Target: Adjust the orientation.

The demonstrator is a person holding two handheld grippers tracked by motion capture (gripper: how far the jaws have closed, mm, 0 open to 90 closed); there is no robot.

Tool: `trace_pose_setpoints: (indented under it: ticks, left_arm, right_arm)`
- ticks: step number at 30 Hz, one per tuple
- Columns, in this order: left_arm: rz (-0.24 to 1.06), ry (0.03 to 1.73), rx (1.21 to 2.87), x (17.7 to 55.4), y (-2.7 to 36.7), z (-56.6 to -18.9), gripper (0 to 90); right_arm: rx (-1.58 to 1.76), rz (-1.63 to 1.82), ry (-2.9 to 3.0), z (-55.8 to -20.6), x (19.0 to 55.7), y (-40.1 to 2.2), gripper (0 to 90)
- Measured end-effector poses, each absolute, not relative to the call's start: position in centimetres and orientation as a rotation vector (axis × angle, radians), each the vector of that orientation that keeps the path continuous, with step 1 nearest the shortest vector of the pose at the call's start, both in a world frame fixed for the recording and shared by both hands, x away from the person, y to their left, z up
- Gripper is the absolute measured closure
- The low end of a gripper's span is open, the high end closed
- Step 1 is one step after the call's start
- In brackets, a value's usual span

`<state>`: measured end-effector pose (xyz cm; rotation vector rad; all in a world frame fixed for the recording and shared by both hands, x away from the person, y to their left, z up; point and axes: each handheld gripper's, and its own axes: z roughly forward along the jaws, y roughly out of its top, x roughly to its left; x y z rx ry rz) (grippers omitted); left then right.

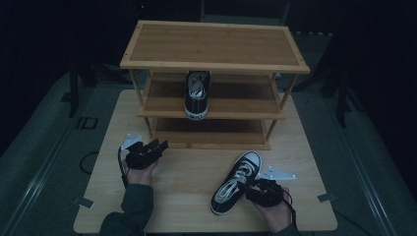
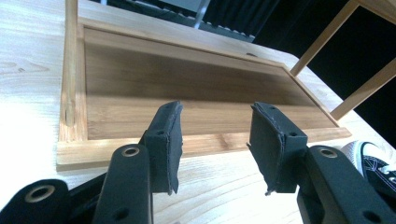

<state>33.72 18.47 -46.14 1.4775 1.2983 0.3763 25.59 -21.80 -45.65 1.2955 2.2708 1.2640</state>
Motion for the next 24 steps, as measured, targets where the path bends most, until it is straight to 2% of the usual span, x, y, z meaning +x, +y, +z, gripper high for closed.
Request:
trace_pose_setpoints:
  ticks: [3, 8, 17, 24]
  left_arm:
    - [0.377, 1.3, 1.476, 33.7, 18.5, -46.2, 54.3]
    - [0.378, 1.308, 1.478, 33.8, 18.6, -46.4, 54.4]
    - [0.377, 1.316, 1.48, 33.9, 18.6, -46.6, 54.4]
    - [0.38, 1.32, 1.481, 33.9, 18.7, -46.7, 54.3]
  right_arm:
    - [1.312, 1.249, 2.293, -45.7, 25.7, -21.9, 77.4]
    - [1.26, 1.233, 2.267, -44.9, 25.8, -22.5, 84.6]
    - [1.211, 1.212, 2.235, -44.2, 26.6, -23.9, 84.8]
    - [1.247, 1.192, 2.262, -44.5, 26.0, -24.1, 76.8]
